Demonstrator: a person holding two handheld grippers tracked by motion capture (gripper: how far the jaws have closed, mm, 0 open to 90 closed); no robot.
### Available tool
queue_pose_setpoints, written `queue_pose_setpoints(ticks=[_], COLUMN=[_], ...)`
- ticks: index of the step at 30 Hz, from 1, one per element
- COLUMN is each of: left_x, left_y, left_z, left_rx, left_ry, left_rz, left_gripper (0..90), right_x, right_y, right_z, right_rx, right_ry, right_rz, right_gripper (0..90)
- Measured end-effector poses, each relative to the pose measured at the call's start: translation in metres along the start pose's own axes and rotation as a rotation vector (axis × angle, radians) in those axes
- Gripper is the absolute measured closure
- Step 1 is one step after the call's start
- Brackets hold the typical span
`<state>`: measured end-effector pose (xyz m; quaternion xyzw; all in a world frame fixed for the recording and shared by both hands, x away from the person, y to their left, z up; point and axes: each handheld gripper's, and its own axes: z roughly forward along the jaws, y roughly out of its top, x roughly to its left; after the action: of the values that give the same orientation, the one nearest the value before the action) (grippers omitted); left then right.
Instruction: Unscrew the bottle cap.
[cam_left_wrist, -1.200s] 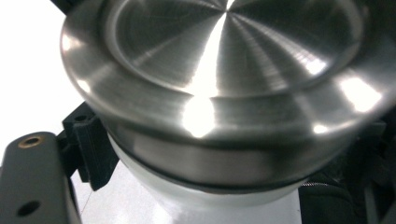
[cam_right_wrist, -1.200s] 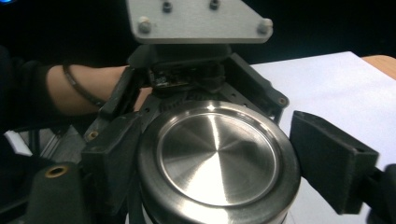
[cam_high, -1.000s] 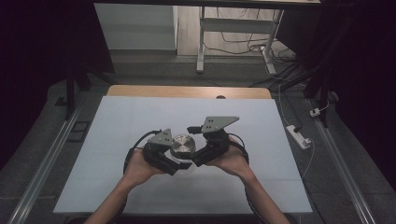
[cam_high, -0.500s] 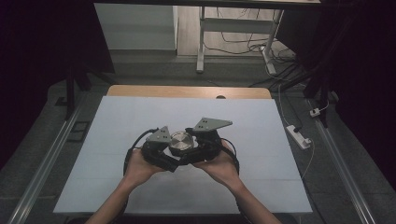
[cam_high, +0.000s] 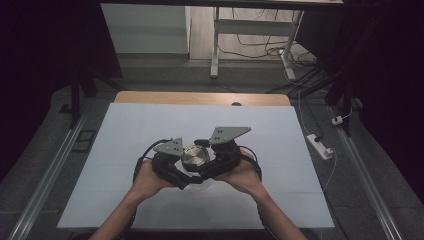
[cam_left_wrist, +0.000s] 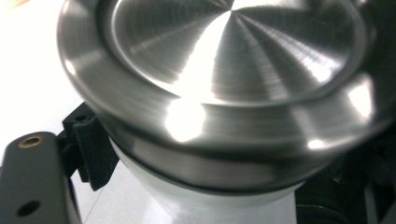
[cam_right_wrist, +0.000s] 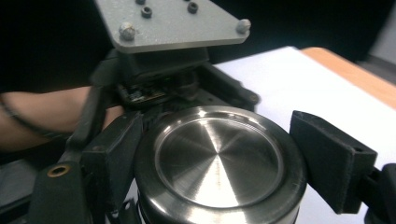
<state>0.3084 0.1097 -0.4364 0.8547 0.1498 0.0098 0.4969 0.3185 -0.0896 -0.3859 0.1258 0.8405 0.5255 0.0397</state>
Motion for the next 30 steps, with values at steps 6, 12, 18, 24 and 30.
queue_pose_setpoints(ticks=[6,12,18,24,30], left_x=[-0.003,0.003,0.006,-0.001,0.002], left_y=[0.002,0.0,-0.002,0.002,0.001], left_z=[0.002,-0.003,-0.006,-0.001,-0.003], left_rx=[0.008,0.0,-0.009,0.029,0.003], left_ry=[-0.017,0.079,0.15,0.176,0.05], left_rz=[0.018,-0.042,-0.08,-0.043,-0.025], left_gripper=[15.2,15.2,15.2,15.2,15.2], right_x=[-0.01,-0.007,0.005,0.015,0.011], right_y=[-0.003,0.002,0.006,0.002,0.004], right_z=[-0.004,-0.009,-0.005,0.007,0.0], right_rx=[-0.004,-0.005,-0.002,-0.011,-0.008], right_ry=[0.13,0.012,-0.137,-0.221,-0.107], right_rz=[0.001,0.012,0.024,0.006,-0.018], right_gripper=[19.0,5.7,7.5,19.4,20.0])
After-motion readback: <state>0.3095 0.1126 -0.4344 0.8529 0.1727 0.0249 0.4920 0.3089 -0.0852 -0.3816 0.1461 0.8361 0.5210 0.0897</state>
